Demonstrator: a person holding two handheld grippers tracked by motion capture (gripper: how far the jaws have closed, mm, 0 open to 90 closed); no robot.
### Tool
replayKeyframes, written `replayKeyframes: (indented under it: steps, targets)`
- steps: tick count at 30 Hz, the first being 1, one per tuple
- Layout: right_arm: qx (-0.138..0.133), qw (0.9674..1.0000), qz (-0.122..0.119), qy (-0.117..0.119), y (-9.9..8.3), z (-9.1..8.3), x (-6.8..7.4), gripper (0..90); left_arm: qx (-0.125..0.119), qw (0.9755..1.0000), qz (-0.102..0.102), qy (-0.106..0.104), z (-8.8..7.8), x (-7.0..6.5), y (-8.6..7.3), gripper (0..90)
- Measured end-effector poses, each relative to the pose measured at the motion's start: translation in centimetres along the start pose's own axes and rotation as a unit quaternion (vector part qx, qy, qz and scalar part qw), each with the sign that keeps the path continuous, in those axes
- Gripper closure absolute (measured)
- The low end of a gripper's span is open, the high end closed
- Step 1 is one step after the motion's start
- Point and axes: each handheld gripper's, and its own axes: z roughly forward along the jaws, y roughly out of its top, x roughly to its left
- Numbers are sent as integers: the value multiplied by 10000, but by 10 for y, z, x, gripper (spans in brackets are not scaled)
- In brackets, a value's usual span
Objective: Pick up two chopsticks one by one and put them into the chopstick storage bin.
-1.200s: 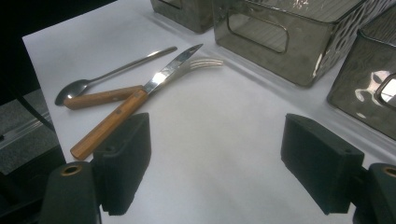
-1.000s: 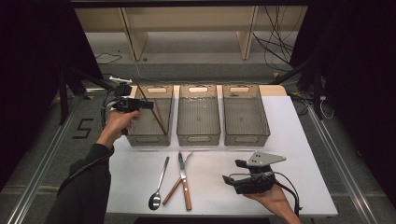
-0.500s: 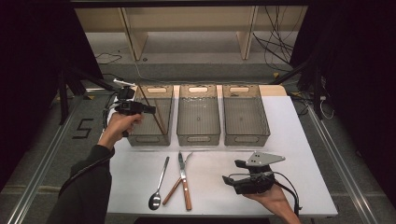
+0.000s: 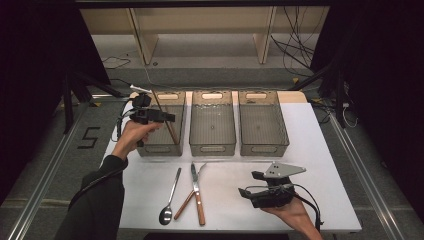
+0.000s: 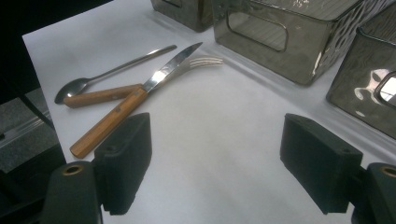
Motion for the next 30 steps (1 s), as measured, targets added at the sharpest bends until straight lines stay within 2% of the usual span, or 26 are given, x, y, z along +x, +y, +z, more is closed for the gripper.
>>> replayKeyframes:
  steps: [2, 4, 8, 11, 15, 20, 25, 30]
  targets:
    - [7, 10000, -5, -3, 0, 0, 0, 259, -92, 9999, 57, 40, 0, -2, 0, 261]
    - [1, 10000, -8, 8, 0, 0, 0, 259, -119, 9999, 72, 50, 1, -3, 1, 225]
    - [10, 10000, -22, 10, 0, 0, 1, 259, -76, 9997, 72, 236, 3, -4, 1, 160]
    - [21, 10000, -22, 15, -1, 1, 0, 259, 1, 9993, 123, 360, 4, -4, 1, 155]
    - [20, 10000, -5, 13, 0, 1, 0, 259, -38, 9996, 122, 249, 2, -6, -1, 155]
    - [3, 10000, -12, 5, 0, 0, 1, 260, -36, 9995, 250, 198, -4, -13, -8, 155]
    - [-6, 10000, -6, -9, 0, -1, 1, 259, -165, 9989, 422, 138, -16, -26, -23, 161]
    - [-9, 10000, -7, -27, -1, -1, 1, 260, -142, 9976, 618, 273, -21, -36, -44, 169]
